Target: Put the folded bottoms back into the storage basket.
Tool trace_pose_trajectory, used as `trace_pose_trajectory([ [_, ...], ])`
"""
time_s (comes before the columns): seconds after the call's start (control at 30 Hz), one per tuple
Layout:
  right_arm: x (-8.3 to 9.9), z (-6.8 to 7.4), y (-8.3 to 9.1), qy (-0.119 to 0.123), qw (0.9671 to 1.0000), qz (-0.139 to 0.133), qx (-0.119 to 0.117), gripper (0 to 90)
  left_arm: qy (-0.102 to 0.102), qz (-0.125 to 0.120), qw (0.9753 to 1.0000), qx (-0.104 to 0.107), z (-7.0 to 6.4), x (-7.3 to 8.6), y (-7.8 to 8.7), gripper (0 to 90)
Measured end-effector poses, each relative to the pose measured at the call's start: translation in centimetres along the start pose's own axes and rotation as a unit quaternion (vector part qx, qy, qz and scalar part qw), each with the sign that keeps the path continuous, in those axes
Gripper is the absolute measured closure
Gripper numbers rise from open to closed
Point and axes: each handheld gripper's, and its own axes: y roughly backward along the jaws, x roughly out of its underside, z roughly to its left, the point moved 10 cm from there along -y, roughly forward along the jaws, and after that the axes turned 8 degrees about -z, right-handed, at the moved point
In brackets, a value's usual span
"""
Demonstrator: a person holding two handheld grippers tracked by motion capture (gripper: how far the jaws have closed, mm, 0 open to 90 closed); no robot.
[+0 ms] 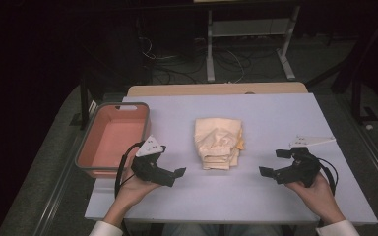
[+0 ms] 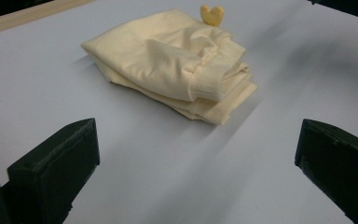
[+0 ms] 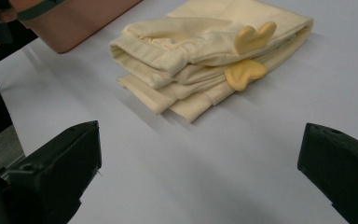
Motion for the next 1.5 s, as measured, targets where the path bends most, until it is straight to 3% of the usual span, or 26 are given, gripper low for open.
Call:
trace_pose_trajectory([
  [0.43,-1.8,0.6,-0.9,0.010,0.9999,0.003,-0.012,0.0,0.016,-0.006,0.9999,-0.002,0.9,-1.6,-0.4,0.0],
  [0.93,-3.3,0.5,-2.6,0.017,0.9996,0.012,-0.021,0.0,0.017,-0.012,0.9998,-0.002,1.8,-3.7,-1.0,0.0],
  [1.5,-3.9,-0.7,-4.1,0.011,0.9997,0.014,-0.016,0.0,0.038,-0.016,0.9991,-0.012,3.8,-4.9,-2.2,0.0],
])
